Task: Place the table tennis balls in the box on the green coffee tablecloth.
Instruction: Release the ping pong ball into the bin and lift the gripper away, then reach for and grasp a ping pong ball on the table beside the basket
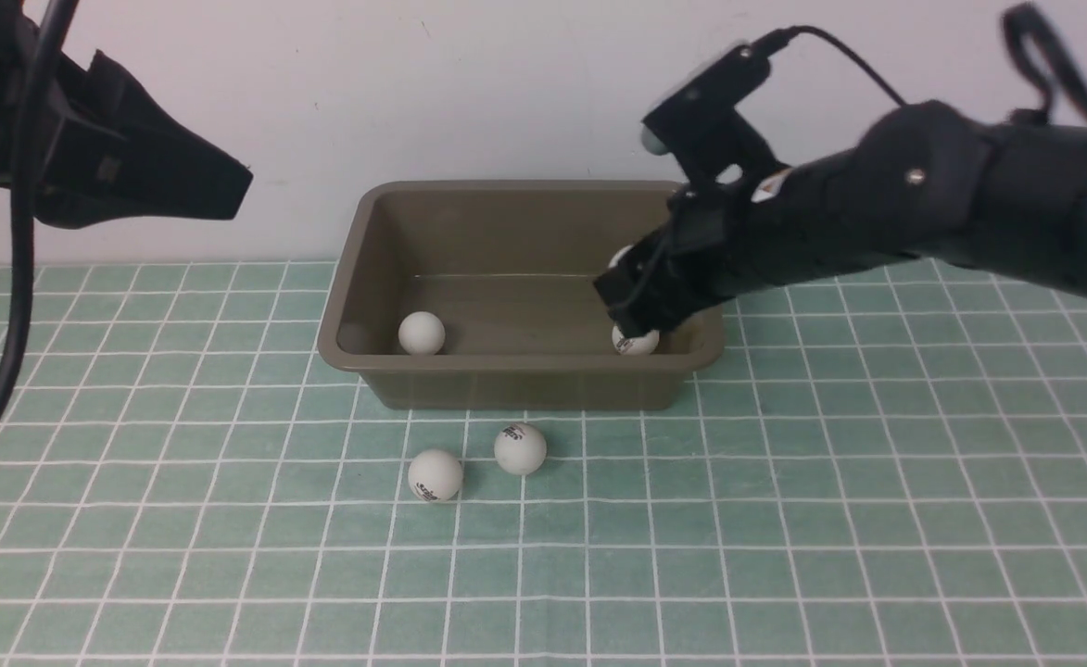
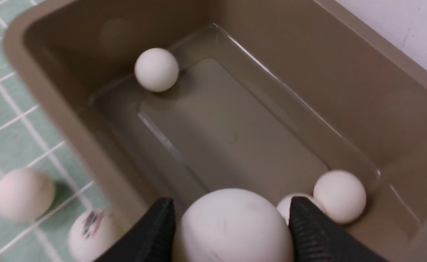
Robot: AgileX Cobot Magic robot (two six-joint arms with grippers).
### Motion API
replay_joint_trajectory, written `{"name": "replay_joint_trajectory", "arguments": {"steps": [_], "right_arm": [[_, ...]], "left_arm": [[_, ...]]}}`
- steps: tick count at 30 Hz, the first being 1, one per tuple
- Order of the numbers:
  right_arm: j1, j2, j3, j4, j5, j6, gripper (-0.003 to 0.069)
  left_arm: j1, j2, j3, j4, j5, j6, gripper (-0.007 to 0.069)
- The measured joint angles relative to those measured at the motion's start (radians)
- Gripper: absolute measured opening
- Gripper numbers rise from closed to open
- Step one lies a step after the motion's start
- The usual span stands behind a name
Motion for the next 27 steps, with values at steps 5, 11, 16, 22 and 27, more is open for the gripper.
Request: {"name": "replay_joint_trajectory", "arguments": {"steps": [5, 11, 16, 22, 27], "right_arm": [[-0.017, 0.163, -0.182, 0.003, 0.047, 0.000, 0.0362], [-0.041, 0.240, -0.280, 0.004, 0.093, 0.000, 0.0458], [-0.042, 0.232, -0.284, -0.014, 0.081, -0.016, 0.0543], [-0.073, 0.043, -0.284, -0.090, 0.075, 0.049, 0.0532], [-0.136, -0.151, -0.286, -0.221, 0.147, 0.191, 0.0517]], "left_arm": [[0.000, 0.000, 0.000, -0.005, 0.000, 0.000, 0.0426], [0.000, 0.000, 0.002, -0.007, 0.000, 0.000, 0.0426], [0.000, 0.008, 0.002, -0.012, 0.000, 0.005, 0.0426], [0.000, 0.015, 0.002, -0.020, 0.000, 0.054, 0.0426], [0.000, 0.015, 0.002, -0.034, 0.000, 0.077, 0.0426]]}}
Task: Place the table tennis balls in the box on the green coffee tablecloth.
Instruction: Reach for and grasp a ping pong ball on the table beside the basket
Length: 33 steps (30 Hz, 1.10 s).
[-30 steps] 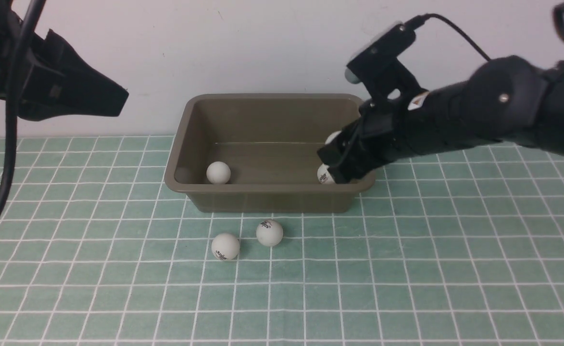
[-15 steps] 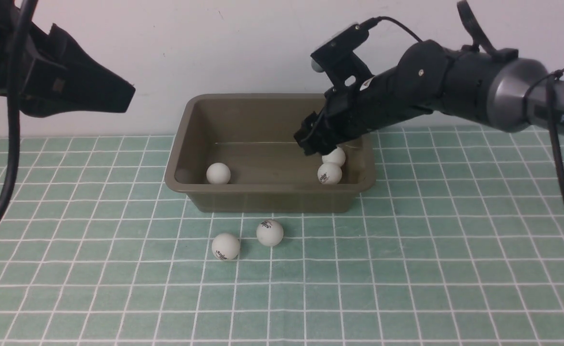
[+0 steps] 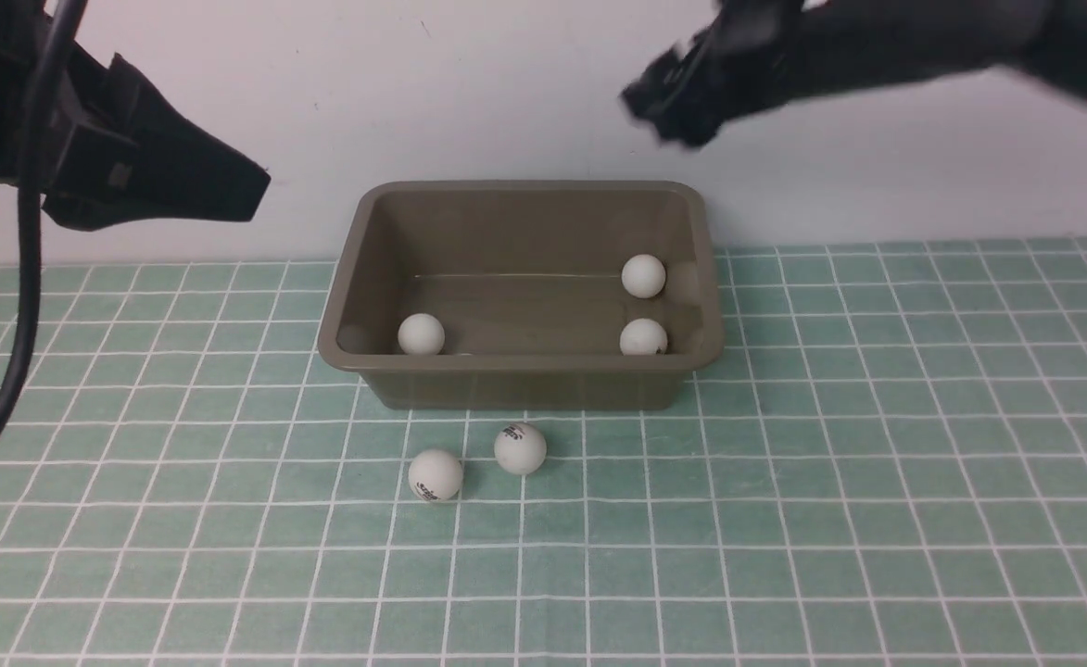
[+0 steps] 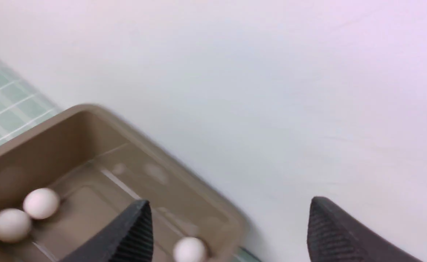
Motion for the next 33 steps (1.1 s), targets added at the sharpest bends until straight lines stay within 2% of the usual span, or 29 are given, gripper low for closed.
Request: {"name": "replay_joint_trajectory", "arguments": {"steps": [7, 14, 20, 25, 33], "right_arm": [[-0.050, -0.274, -0.001, -0.161, 0.197, 0.137, 0.0516], [-0.050, -0.453, 0.007, -0.181, 0.373, 0.184, 0.0516], [-0.050, -0.585, 0.107, -0.181, 0.390, 0.220, 0.0516], [-0.050, -0.685, 0.200, -0.181, 0.387, 0.243, 0.0516], [-0.050, -0.810, 0.372, -0.181, 0.327, 0.255, 0.0516]], "left_arm": [[0.000, 0.038, 0.000, -0.001, -0.002, 0.010, 0.0426], [0.000, 0.154, 0.001, -0.016, -0.002, 0.010, 0.0426], [0.000, 0.207, 0.001, -0.011, -0.003, -0.037, 0.0426], [0.000, 0.213, 0.019, 0.042, -0.010, -0.137, 0.0426], [0.000, 0.122, 0.183, 0.070, -0.020, -0.277, 0.0388]]}}
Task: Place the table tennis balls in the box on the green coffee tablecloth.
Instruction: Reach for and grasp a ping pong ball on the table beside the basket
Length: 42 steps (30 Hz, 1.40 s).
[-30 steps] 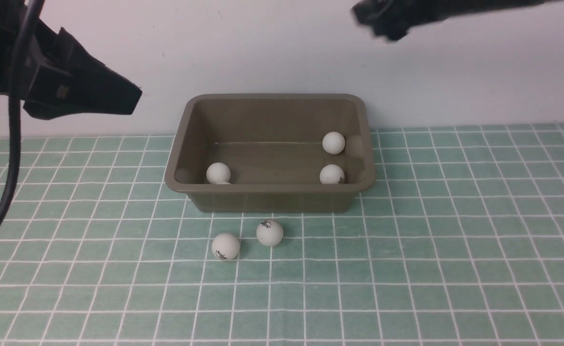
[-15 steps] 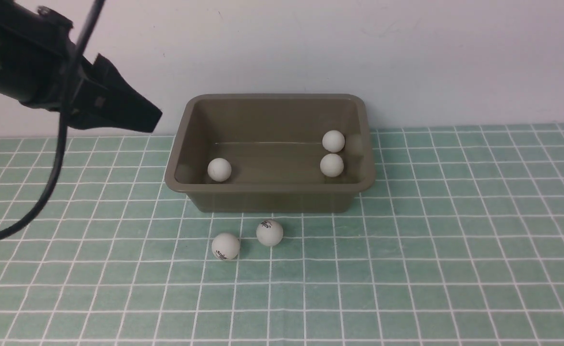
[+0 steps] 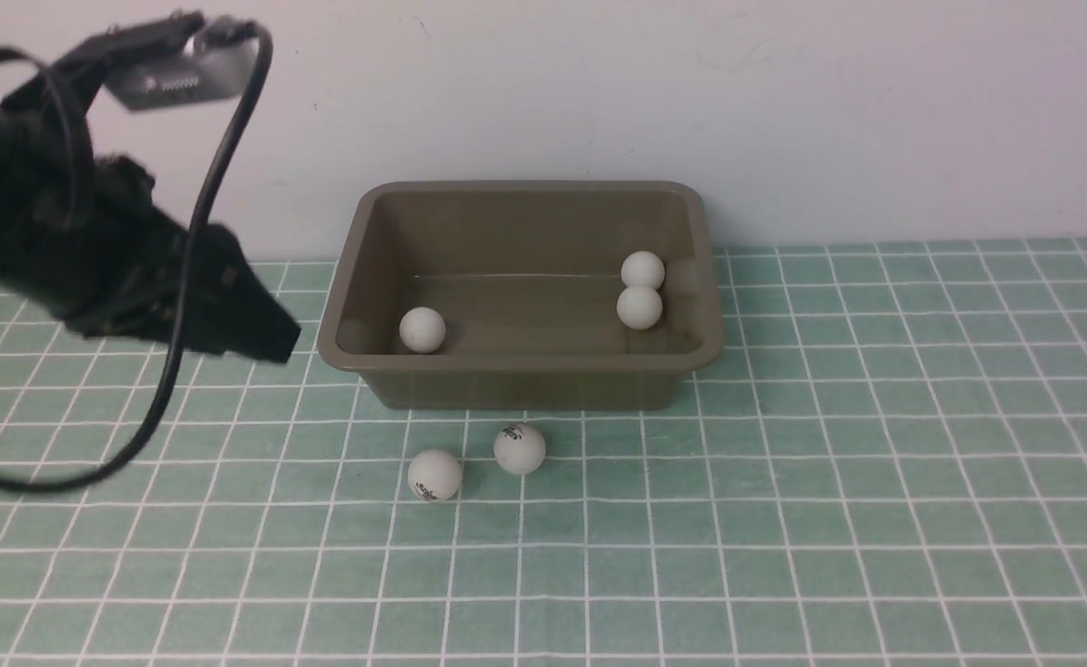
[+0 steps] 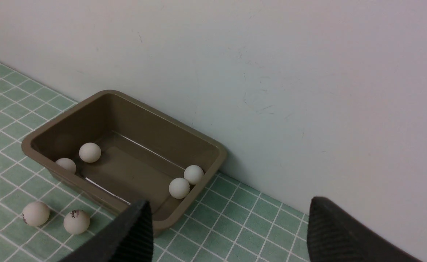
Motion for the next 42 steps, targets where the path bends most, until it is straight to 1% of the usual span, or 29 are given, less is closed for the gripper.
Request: {"name": "replay_joint_trajectory", "arguments": {"steps": [4, 5, 6, 8, 10, 12, 13, 15, 18, 20, 23, 24, 27, 31, 38, 42], "right_arm": [[0.000, -0.021, 0.054, 0.000, -0.037, 0.001, 0.0516], [0.000, -0.027, 0.106, 0.000, -0.073, 0.002, 0.0516], [0.000, -0.027, 0.106, 0.000, -0.075, 0.002, 0.0516], [0.000, -0.027, 0.147, 0.000, -0.105, 0.002, 0.0516], [0.000, -0.026, 0.203, 0.000, -0.142, 0.002, 0.0516], [0.000, -0.026, 0.232, 0.000, -0.172, 0.002, 0.0516], [0.000, -0.026, 0.239, 0.000, -0.183, 0.002, 0.0516], [0.000, -0.026, 0.246, 0.001, -0.205, 0.002, 0.0516], [0.000, -0.026, 0.246, 0.003, -0.227, 0.002, 0.0516], [0.000, -0.026, 0.246, 0.003, -0.230, 0.002, 0.0516], [0.000, -0.026, 0.246, 0.011, -0.230, 0.002, 0.0516], [0.000, -0.026, 0.246, 0.014, -0.230, 0.002, 0.0516], [0.000, -0.026, 0.246, 0.025, -0.230, 0.002, 0.0516], [0.000, -0.026, 0.246, 0.035, -0.230, 0.002, 0.0516], [0.000, -0.026, 0.246, 0.040, -0.229, 0.002, 0.0516], [0.000, -0.026, 0.246, 0.046, -0.211, 0.002, 0.0516]], "left_arm": [[0.000, -0.067, 0.070, 0.000, -0.001, -0.014, 0.0362], [0.000, -0.146, 0.174, -0.003, -0.001, -0.006, 0.0345], [0.000, -0.152, 0.183, -0.004, -0.001, -0.006, 0.0345], [0.000, -0.217, 0.300, -0.021, -0.026, 0.042, 0.0342], [0.000, -0.246, 0.387, -0.064, -0.105, 0.118, 0.0342], [0.000, -0.248, 0.493, -0.161, -0.223, 0.254, 0.0342], [-0.001, -0.244, 0.513, -0.200, -0.256, 0.292, 0.0342], [-0.014, -0.221, 0.567, -0.313, -0.327, 0.410, 0.0349], [-0.068, -0.159, 0.588, -0.430, -0.429, 0.561, 0.0393], [-0.108, -0.105, 0.588, -0.477, -0.512, 0.622, 0.0425], [-0.143, -0.038, 0.588, -0.499, -0.587, 0.635, 0.0444], [-0.164, 0.012, 0.588, -0.522, -0.642, 0.635, 0.0449], [-0.185, 0.067, 0.588, -0.559, -0.706, 0.636, 0.0450], [-0.213, 0.128, 0.586, -0.623, -0.805, 0.676, 0.0450], [-0.256, 0.183, 0.522, -0.669, -0.898, 0.708, 0.0450], [-0.257, 0.228, 0.474, -0.677, -0.899, 0.701, 0.0450]]}}
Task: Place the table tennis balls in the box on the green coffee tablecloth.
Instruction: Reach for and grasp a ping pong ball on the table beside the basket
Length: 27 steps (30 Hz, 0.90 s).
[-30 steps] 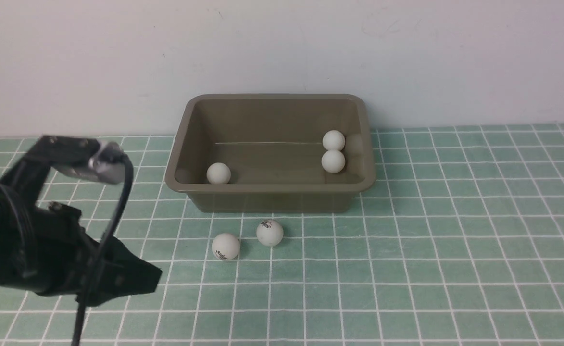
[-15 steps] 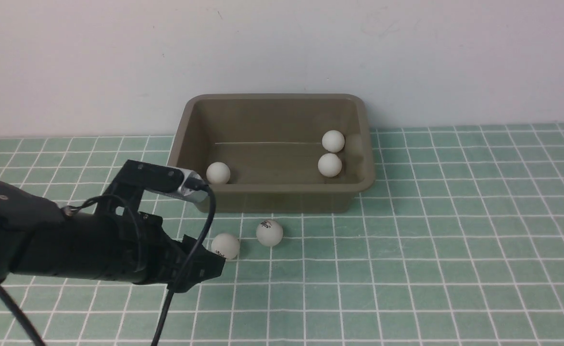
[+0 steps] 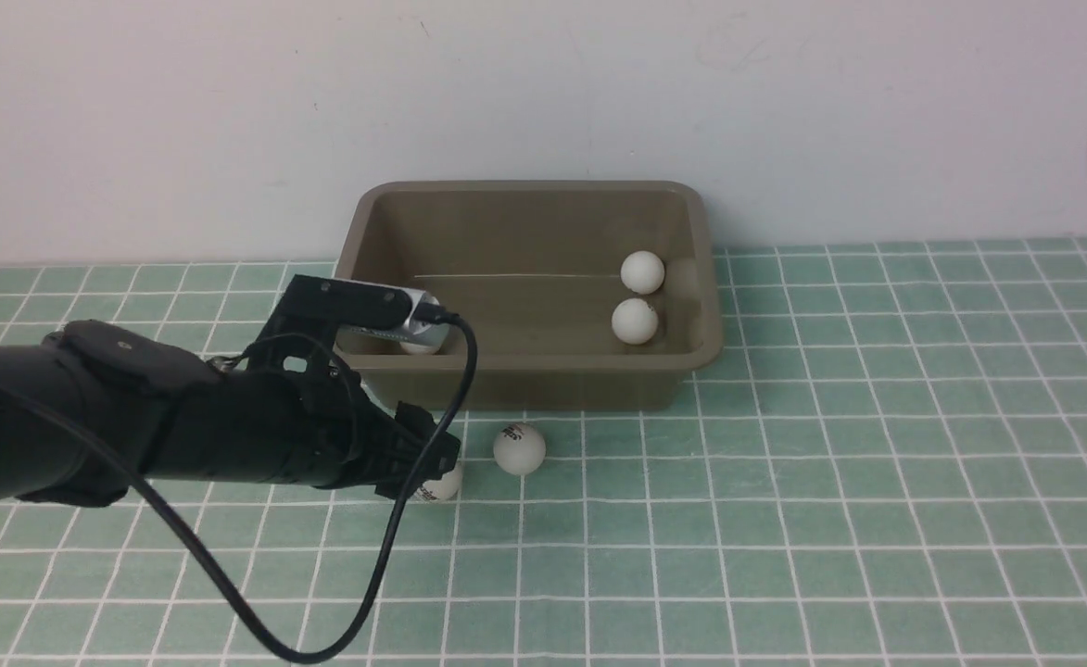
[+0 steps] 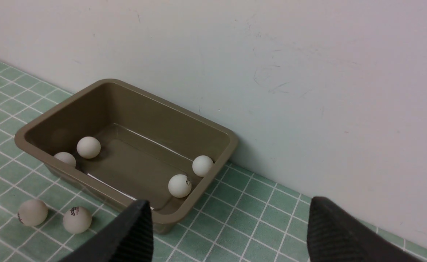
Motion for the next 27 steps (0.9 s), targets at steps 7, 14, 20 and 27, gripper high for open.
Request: {"name": "replay_joint_trajectory", "arguments": {"steps": [7, 14, 20, 27], "right_arm": [[0.000, 0.000, 0.000, 0.001, 0.004, 0.000, 0.0516], [0.000, 0.000, 0.000, 0.003, 0.008, 0.000, 0.0516], [0.000, 0.000, 0.000, 0.003, 0.008, 0.000, 0.0516], [0.000, 0.000, 0.000, 0.003, 0.008, 0.000, 0.0514]], "left_arm": [[-0.001, 0.133, -0.073, -0.001, 0.001, -0.006, 0.0447], [-0.001, 0.199, -0.101, -0.001, 0.001, -0.004, 0.0447], [-0.001, 0.239, -0.109, -0.001, -0.010, 0.000, 0.0379], [-0.001, 0.216, -0.110, -0.001, 0.019, 0.007, 0.0338]]}}
